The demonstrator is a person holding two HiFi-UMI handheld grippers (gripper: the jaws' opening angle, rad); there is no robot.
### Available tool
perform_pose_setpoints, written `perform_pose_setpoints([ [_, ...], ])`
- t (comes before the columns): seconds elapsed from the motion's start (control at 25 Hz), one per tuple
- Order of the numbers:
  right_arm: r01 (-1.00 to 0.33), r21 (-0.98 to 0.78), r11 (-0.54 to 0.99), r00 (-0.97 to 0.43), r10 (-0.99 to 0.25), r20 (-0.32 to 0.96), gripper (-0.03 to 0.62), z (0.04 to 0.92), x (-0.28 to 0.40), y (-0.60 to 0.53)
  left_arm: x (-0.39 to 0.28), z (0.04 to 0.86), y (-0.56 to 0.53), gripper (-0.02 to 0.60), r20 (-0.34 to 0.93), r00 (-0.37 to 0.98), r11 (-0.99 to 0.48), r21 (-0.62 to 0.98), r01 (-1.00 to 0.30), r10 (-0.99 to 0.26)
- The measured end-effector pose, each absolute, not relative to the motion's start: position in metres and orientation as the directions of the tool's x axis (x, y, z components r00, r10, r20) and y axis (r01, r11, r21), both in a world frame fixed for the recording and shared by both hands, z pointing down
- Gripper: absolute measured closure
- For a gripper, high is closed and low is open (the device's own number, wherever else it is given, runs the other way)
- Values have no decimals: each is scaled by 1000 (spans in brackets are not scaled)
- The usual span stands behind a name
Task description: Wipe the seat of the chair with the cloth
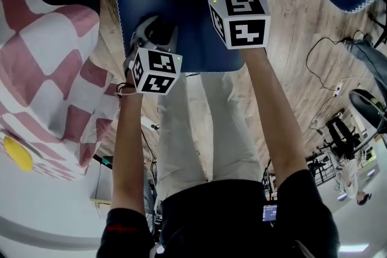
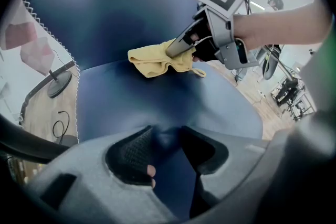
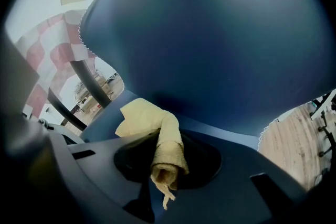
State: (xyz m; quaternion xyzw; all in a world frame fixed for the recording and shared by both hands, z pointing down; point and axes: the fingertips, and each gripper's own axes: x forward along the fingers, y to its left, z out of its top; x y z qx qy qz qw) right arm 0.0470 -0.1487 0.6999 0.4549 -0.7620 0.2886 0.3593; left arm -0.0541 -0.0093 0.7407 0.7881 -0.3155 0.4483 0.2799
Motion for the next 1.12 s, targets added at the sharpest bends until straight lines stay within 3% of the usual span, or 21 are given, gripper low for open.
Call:
perform_pose_setpoints([
  [1.12,-977,-12,211,-118,-501,857,517,706,183,-100,-51,744,-7,410,885,397,-644,159,-748,-243],
])
